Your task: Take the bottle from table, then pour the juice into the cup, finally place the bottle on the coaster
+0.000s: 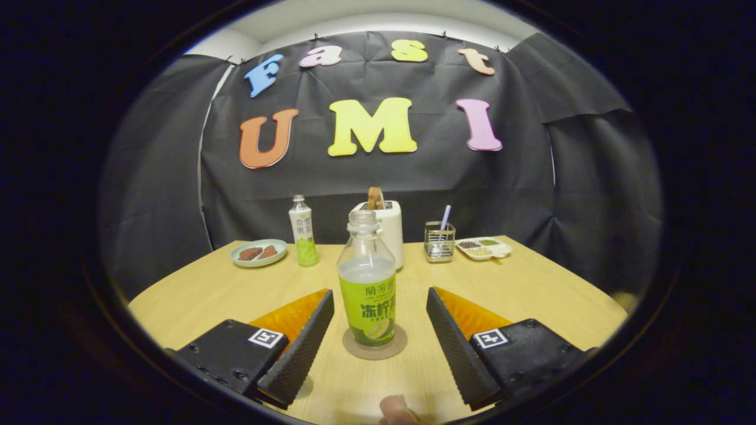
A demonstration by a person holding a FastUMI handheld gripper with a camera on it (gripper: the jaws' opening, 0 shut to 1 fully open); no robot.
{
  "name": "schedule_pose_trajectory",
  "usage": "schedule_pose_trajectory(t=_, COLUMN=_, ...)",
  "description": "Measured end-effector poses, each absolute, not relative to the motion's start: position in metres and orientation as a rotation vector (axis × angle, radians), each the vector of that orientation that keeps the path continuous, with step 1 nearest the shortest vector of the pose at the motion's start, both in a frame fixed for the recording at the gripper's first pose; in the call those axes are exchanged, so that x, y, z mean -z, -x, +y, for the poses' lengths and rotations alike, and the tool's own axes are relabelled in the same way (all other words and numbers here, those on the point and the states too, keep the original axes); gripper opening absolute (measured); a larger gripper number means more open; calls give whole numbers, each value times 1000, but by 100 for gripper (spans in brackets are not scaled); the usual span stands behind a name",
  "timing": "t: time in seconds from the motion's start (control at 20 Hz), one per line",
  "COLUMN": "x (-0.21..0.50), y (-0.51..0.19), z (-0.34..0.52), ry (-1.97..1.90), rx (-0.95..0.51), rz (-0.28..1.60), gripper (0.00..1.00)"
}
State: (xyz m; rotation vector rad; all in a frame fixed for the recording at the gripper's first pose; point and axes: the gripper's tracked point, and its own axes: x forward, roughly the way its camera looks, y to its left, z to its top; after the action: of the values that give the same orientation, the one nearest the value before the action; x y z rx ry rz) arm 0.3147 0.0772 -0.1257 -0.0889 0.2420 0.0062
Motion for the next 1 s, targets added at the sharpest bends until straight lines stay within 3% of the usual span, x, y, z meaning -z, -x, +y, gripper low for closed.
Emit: schedule_pose_trajectory(t=1.0, x=19, y=-73, z=32, ry=133, rx=-28, rz=127, gripper=100)
